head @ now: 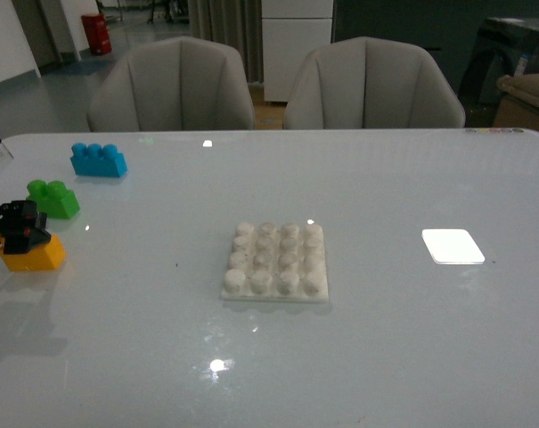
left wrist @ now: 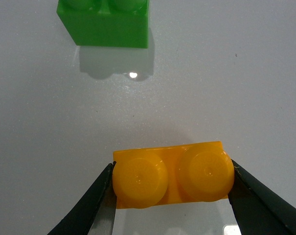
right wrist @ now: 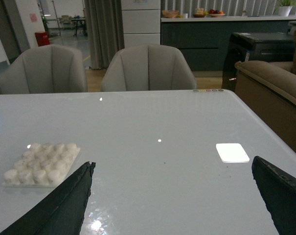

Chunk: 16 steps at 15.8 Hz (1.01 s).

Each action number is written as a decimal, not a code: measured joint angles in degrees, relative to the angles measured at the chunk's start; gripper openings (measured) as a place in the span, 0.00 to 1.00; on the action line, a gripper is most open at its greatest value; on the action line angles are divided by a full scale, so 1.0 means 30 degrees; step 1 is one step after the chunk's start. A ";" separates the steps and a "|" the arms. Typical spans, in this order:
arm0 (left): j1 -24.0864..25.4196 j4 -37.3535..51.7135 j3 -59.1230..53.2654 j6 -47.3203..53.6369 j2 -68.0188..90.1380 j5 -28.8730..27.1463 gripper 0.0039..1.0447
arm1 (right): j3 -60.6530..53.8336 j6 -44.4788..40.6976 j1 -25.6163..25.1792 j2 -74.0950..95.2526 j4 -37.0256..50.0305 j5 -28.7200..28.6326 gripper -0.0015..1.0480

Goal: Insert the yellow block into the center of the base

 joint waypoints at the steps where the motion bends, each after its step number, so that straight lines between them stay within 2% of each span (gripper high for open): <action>1: -0.0219 -0.0466 -0.0495 -0.0240 -0.1020 -0.0109 0.56 | 0.0000 0.0000 0.0000 0.0000 0.0007 0.0000 0.94; 5: -0.1384 -0.0102 -0.3279 -0.1552 -0.5450 -0.1566 0.56 | 0.0000 0.0000 0.0000 0.0000 0.0007 0.0000 0.94; 7: -0.3308 -0.0736 -0.6105 -0.2936 -0.9282 -0.2193 0.56 | 0.0000 0.0000 0.0000 0.0000 0.0007 0.0000 0.94; 9: -0.6754 -0.1115 -0.7934 -0.4284 -1.2349 -0.3657 0.56 | 0.0000 0.0000 0.0000 0.0000 0.0007 0.0000 0.94; 10: -0.8685 -0.0911 -0.8000 -0.5078 -1.2473 -0.4182 0.56 | 0.0000 0.0000 0.0000 0.0000 0.0007 0.0000 0.94; 12: -1.1387 -0.0539 -0.7548 -0.6011 -1.1132 -0.5005 0.56 | 0.0000 0.0000 0.0000 0.0000 0.0007 0.0000 0.94; 14: -1.3741 -0.0226 -0.6273 -0.6783 -0.8954 -0.5792 0.56 | 0.0000 0.0000 0.0000 0.0000 0.0000 0.0000 0.94; 16: -1.5059 -0.0182 -0.4371 -0.7482 -0.7184 -0.6135 0.56 | 0.0000 0.0000 0.0000 0.0000 0.0007 0.0000 0.94</action>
